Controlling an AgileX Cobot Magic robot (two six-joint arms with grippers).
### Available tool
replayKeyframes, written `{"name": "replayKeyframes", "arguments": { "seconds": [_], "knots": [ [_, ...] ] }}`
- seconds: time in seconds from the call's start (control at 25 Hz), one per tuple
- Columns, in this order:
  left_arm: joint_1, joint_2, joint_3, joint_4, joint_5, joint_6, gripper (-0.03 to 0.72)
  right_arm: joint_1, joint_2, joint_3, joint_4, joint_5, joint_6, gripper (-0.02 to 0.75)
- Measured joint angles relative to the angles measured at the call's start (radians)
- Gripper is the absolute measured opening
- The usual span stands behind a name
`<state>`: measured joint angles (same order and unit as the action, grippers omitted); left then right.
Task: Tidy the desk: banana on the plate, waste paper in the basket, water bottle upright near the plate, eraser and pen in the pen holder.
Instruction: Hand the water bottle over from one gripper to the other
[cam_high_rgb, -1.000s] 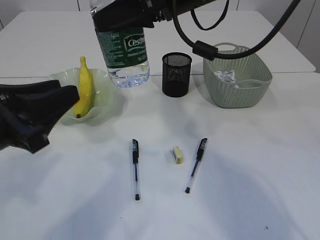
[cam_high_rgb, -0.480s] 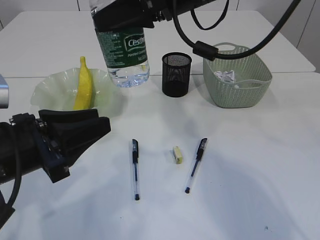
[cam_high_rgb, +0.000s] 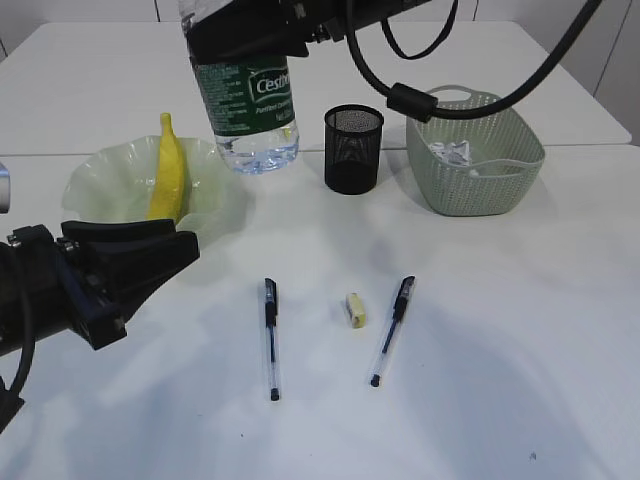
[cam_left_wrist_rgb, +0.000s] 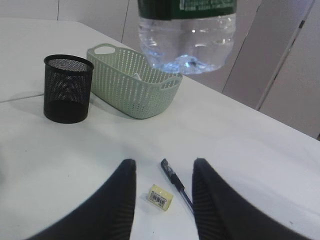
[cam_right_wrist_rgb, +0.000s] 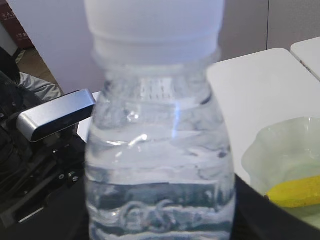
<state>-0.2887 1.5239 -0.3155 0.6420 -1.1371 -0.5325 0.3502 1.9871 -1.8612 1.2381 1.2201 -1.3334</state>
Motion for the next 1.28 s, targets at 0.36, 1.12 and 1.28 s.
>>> {"name": "replayKeyframes", "arguments": {
  "seconds": [0.36, 1.12, 1.28],
  "knots": [
    [0.002, 0.0, 0.0, -0.042, -0.001, 0.0, 0.242, 0.0, 0.0, 0.0, 0.006, 0.0, -0.01, 0.386],
    [0.002, 0.0, 0.0, -0.219, -0.001, 0.0, 0.342, 0.0, 0.0, 0.0, 0.007, 0.0, -0.018, 0.386],
    [0.002, 0.0, 0.0, -0.253, -0.001, 0.0, 0.47, 0.0, 0.0, 0.0, 0.007, 0.0, -0.024, 0.386]
  ]
}}
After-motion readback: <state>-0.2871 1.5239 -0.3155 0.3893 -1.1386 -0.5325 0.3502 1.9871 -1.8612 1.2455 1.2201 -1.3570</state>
